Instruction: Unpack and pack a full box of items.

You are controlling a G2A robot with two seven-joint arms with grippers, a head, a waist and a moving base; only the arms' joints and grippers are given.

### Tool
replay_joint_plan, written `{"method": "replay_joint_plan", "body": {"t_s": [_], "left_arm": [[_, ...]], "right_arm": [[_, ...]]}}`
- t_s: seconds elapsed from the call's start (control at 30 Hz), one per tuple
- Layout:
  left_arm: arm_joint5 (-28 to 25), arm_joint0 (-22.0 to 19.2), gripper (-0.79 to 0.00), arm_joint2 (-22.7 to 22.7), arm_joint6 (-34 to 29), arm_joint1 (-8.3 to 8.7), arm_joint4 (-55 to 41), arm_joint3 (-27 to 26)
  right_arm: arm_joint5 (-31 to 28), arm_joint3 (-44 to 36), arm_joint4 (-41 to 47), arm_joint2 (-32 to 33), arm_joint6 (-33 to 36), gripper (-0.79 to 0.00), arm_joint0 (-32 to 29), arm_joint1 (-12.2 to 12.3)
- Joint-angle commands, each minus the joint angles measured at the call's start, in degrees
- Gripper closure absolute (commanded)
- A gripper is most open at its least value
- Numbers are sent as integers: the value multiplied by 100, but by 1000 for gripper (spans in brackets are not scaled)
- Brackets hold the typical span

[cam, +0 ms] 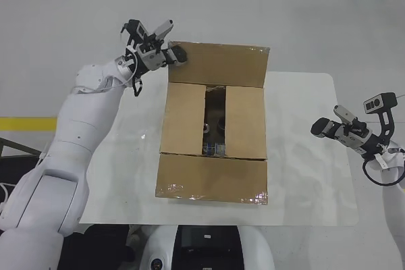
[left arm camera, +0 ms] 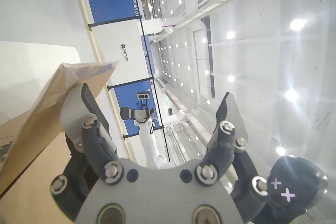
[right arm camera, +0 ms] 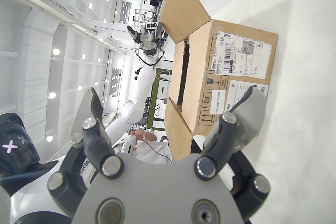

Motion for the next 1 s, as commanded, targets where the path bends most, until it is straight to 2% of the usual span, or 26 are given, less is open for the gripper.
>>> {"method": "replay_joint_plan", "body": {"t_s": [0.0,0.17,0.33,0.63,0.97], "left_arm": [[130,-32,-785,13,317,-21,107,-12],[41,-171,-785,172,802,-102,637,183],[18,-315,-785,309,1069,-215,942,611],[86,-435,-785,401,1133,-340,1265,1177],[156,-402,-785,391,1010,-350,1604,1512]], "right_arm": [[0,0,0,0,0,-785,0,0],[0,0,0,0,0,-785,0,0],[0,0,0,0,0,-785,0,0],[0,0,0,0,0,-785,0,0],[0,0,0,0,0,-785,0,0]]}}
